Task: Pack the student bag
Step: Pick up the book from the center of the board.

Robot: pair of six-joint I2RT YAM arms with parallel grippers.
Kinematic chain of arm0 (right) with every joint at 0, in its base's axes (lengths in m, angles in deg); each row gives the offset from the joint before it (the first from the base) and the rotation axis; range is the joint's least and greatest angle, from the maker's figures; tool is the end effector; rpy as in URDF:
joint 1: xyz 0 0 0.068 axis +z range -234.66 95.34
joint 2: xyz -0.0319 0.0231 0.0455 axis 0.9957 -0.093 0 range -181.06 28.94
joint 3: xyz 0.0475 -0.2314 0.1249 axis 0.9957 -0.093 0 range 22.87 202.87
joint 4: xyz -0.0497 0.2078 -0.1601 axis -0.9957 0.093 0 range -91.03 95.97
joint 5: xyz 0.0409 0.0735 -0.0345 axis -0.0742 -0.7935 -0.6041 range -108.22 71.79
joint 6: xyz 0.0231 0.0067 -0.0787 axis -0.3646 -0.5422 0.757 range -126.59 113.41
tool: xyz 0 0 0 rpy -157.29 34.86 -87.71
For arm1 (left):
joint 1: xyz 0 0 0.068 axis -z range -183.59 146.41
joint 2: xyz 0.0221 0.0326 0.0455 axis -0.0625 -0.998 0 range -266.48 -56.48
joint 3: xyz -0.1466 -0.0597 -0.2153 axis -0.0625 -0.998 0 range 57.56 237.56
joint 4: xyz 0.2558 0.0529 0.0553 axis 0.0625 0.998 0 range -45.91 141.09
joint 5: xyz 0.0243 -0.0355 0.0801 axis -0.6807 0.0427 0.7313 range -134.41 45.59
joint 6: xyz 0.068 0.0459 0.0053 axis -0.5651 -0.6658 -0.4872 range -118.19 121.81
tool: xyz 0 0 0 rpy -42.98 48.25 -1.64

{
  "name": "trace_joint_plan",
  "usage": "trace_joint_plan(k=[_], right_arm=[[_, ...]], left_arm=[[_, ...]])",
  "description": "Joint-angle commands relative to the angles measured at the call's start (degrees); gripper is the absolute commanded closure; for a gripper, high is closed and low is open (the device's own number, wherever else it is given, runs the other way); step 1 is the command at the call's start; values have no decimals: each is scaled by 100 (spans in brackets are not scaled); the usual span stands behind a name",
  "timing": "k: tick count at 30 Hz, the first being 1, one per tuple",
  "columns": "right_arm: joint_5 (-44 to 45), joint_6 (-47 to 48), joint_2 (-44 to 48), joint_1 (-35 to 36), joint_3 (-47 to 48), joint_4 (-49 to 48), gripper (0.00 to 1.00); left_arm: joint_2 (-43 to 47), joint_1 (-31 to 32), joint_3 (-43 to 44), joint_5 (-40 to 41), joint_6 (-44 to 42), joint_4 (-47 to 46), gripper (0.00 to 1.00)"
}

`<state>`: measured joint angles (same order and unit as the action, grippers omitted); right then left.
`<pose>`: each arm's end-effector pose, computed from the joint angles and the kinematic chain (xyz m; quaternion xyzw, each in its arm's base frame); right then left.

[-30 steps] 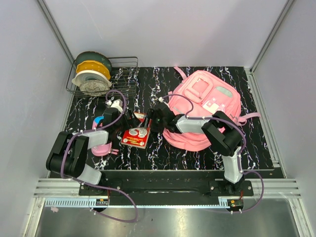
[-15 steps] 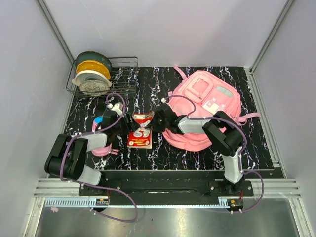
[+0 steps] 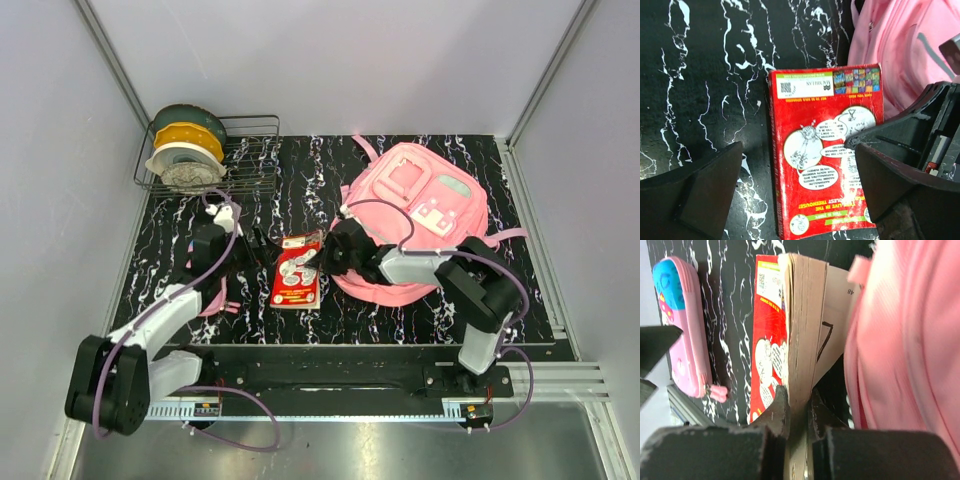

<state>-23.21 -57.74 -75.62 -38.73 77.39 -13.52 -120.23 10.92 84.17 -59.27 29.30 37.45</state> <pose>0.2787 0.2970 0.1211 0.0216 0.8962 0.3567 0.2630 0.2524 -0.0842 0.1689 -0.0336 0.8627 -0.2811 0.4191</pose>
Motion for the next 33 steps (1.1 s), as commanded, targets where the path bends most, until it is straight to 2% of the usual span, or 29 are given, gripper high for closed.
trace_joint_plan(k=[1,6,9,13,17,21,28,33], right_arm=[[-19,-69,769,30,-345,-797,100],[-37,-228,1304,21,-644,-1176,100],[261,-307,1577,12,-776,-1308,100],[647,-351,1789,12,-908,-1562,100],[605,-430,1807,-58,-856,-1976,100],[649,-588,1772,-67,-820,-2248,100],[588,-755,1798,-76,-917,-2618,100],[508,-922,1772,-76,-987,-2758,100]], left_arm=[[459,-53,107,36,-226,276,1],[731,-62,-137,-474,-34,84,1],[1117,-70,-489,-826,334,-433,1],[1750,-62,-824,-862,845,-690,1],[2120,-62,-1165,-870,1293,-979,1],[2279,-53,-1711,-958,2014,-2180,1],[2305,-26,-1896,-809,2059,-2421,1],[2051,-18,-2011,-1001,2340,-3280,1]])
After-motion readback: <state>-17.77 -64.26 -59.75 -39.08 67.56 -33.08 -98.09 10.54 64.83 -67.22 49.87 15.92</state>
